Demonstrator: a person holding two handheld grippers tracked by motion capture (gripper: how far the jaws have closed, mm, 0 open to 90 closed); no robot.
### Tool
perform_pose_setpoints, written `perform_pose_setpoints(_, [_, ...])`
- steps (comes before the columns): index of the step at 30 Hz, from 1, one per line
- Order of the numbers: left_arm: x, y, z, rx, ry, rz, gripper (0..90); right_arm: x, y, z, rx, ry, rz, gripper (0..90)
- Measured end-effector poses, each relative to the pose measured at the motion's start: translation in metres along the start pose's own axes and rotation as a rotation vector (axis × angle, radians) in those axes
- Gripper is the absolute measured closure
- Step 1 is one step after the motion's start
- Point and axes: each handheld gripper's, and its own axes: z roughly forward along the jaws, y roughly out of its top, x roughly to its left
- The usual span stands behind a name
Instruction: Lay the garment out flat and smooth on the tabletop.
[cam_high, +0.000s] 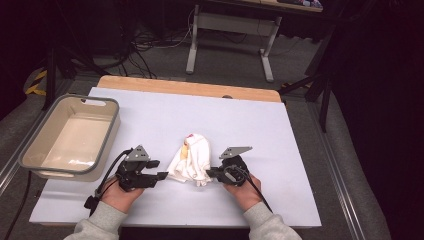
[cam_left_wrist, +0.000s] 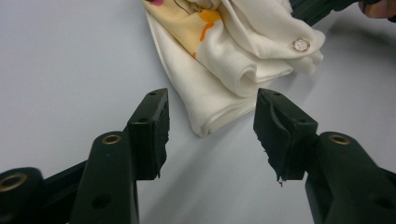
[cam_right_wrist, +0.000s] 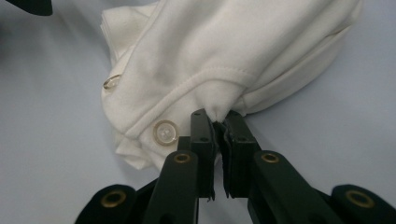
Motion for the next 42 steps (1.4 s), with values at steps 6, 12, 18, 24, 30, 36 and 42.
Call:
perform_pose_setpoints(6, [-0.001, -0.001, -0.001, -0.013, 0.002, -0.004, 45.7, -0.015, 0.008, -0.027, -0.001, -0.118, -0.055, 85.3])
perform_pose_setpoints(12, [-0.002, -0.002, -0.001, -0.012, 0.015, -0.002, 45.3, -0.038, 0.025, -0.047, -0.014, -0.197, -0.070, 85.2])
perform_pose_setpoints(18, [-0.003, -0.009, -0.007, -0.021, 0.025, -0.017, 45.3, -0.056, 0.038, -0.049, -0.016, -0.232, -0.070, 85.3])
perform_pose_setpoints(24, [-0.004, -0.016, -0.015, -0.030, 0.046, -0.034, 45.3, -0.076, 0.054, -0.044, -0.028, -0.257, -0.077, 85.2])
perform_pose_setpoints(30, [-0.007, -0.022, -0.019, -0.027, 0.061, -0.037, 45.1, -0.097, 0.062, -0.030, -0.038, -0.281, -0.139, 85.0])
perform_pose_setpoints(36, [-0.009, -0.025, -0.021, -0.025, 0.065, -0.042, 45.1, -0.112, 0.061, -0.016, -0.018, -0.306, -0.140, 84.3])
perform_pose_setpoints(42, [-0.008, -0.026, -0.023, -0.034, 0.064, -0.047, 44.8, -0.126, 0.054, -0.016, -0.020, -0.349, -0.062, 72.8])
